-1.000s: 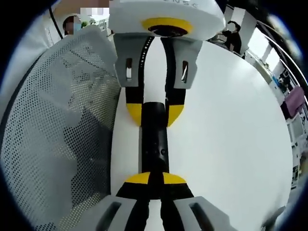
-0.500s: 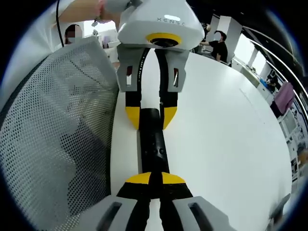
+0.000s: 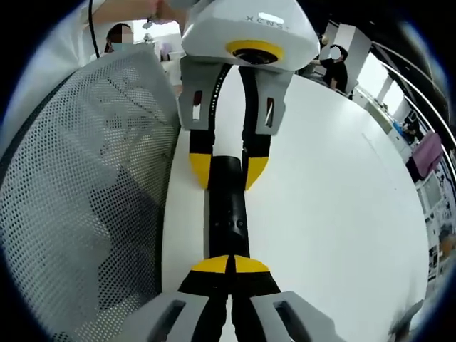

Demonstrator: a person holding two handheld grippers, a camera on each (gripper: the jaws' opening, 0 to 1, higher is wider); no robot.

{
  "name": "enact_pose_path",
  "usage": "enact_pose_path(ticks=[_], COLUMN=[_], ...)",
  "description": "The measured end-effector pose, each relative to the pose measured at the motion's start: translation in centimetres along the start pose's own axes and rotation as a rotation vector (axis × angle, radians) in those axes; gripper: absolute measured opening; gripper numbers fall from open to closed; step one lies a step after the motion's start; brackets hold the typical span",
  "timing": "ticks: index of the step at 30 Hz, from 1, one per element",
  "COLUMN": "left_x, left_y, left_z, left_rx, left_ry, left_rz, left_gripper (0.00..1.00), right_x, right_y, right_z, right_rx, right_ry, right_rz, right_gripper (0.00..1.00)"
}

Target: Press the specified remote control buttons in sequence, fully releasing each button before pressing the next.

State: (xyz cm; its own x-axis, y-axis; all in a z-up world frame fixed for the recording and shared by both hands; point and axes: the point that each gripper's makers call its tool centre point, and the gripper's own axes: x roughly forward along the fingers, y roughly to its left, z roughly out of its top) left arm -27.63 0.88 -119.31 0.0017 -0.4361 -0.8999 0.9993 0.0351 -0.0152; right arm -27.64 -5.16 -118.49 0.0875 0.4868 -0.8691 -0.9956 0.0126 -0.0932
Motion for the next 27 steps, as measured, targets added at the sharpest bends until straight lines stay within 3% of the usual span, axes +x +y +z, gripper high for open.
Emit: enact_pose_path(ticks=[5, 8, 11, 18, 22, 27], left_x=[0.00, 0.00, -0.01, 0.01, 0.01, -0.01], left_y=[-0.02, -0.03, -0.04, -0.05, -0.05, -0.04], left_z=[0.01, 0.00, 0.01, 0.06, 0.08, 0.00], left_rx=[-0.004, -0.007, -0.004, 0.004, 0.000, 0.020], left_ry=[-0.006, -0.012, -0.013, -0.010, -0.010, -0.009], left_rz=[-0.002, -0.001, -0.002, -0.006, -0.006, -0.012], left_gripper=[0.24, 0.24, 0.24, 0.24, 0.24, 0.24], right_x=[0.00, -0.10, -0.28, 0.04, 0.52, 0.63], right_y=[-0.10, -0.20, -0.22, -0.21, -0.17, -0.35], right_z=[-0.12, 0.03, -0.11, 0.66, 0.65, 0.67], right_rx=[0.062, 0.163, 0.173, 0.153, 0.103, 0.137], right_ry=[-0.025, -0.092, -0.133, -0.128, -0.081, -0.041], right_rz=[0.000, -0.006, -0.012, 0.004, 0.020, 0.053], right_gripper=[0.00, 0.00, 0.00, 0.00, 0.00, 0.00])
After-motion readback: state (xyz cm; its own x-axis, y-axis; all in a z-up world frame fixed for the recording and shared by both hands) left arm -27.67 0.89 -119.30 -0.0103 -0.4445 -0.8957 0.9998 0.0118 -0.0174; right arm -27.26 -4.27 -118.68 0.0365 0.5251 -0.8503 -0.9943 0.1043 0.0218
